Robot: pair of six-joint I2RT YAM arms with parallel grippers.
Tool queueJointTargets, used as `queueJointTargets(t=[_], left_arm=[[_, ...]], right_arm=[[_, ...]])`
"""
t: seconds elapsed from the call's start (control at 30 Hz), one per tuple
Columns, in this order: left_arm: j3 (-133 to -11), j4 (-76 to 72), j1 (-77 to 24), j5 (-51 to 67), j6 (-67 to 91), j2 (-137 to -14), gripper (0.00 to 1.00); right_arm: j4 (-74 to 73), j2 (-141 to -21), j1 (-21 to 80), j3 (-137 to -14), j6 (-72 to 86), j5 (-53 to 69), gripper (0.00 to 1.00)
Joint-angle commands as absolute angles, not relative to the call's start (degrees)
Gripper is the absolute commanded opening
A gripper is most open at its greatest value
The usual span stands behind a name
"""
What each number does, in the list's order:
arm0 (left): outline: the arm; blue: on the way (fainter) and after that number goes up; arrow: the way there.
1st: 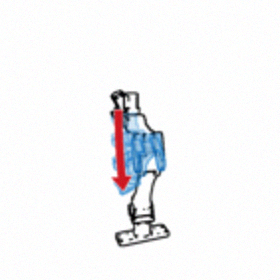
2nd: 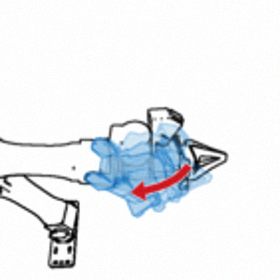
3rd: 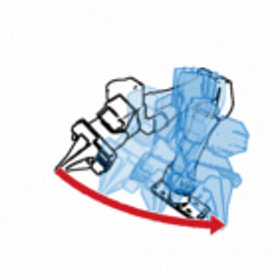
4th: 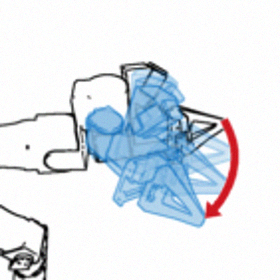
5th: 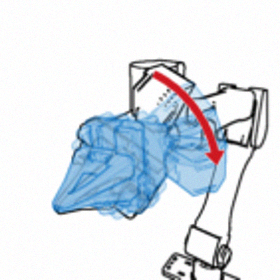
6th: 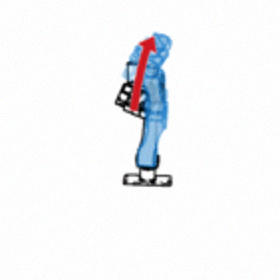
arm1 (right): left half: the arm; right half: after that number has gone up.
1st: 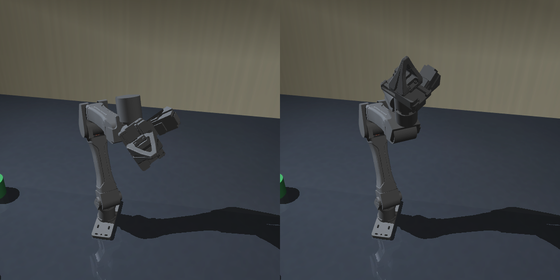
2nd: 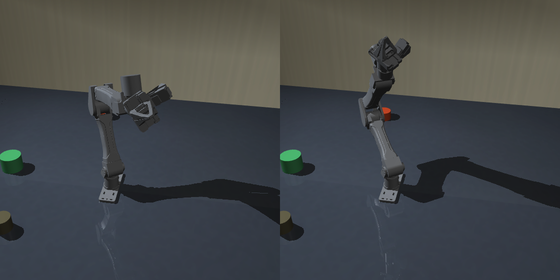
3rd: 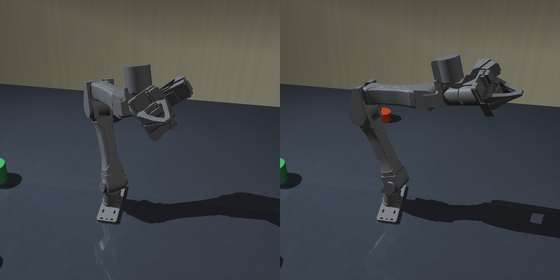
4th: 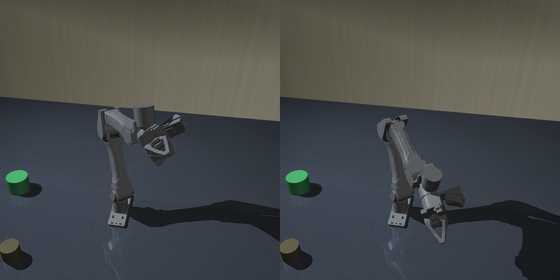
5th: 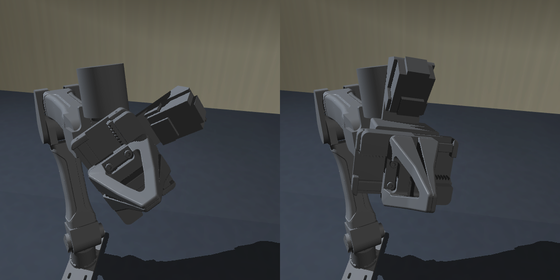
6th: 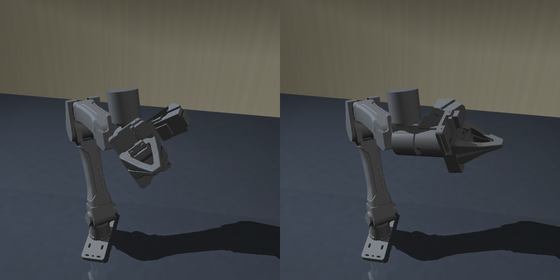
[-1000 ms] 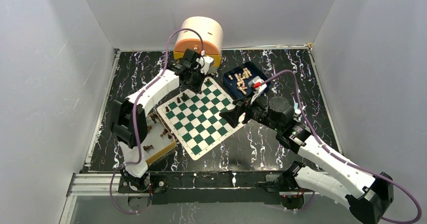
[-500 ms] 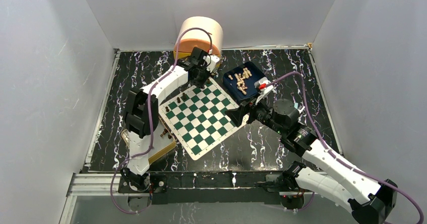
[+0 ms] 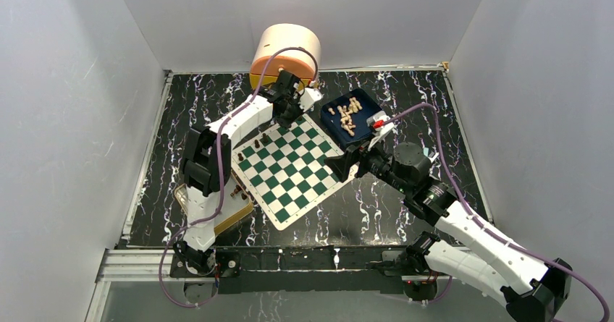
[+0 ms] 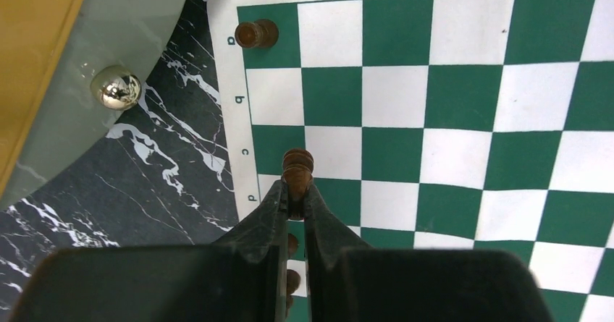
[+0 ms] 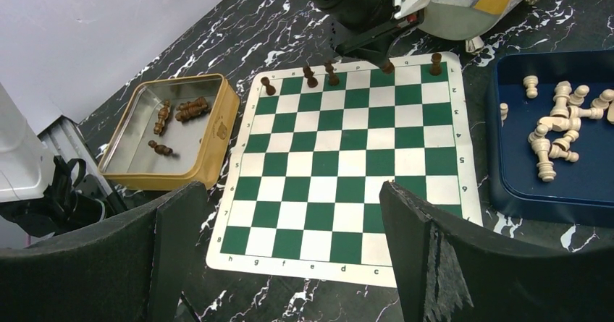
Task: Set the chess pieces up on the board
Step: Place the chess piece on the chessboard.
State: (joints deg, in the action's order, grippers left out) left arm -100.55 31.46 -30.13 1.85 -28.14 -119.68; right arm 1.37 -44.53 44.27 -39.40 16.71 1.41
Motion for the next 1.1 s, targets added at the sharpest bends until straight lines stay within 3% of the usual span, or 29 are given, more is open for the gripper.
queueJointTargets(t=[0.0, 1.07], left_arm=[[-102.98, 32.4, -30.06, 1.3, -35.47, -119.85, 0.0], [-112.85, 38.12, -30.06, 0.8, -41.52, -128.88, 0.01]], right_arm=[[3.33, -42.88, 44.23, -41.32, 16.38, 0.3, 0.99], [2.02, -40.26, 44.26, -41.74, 14.78, -3.06, 0.99]])
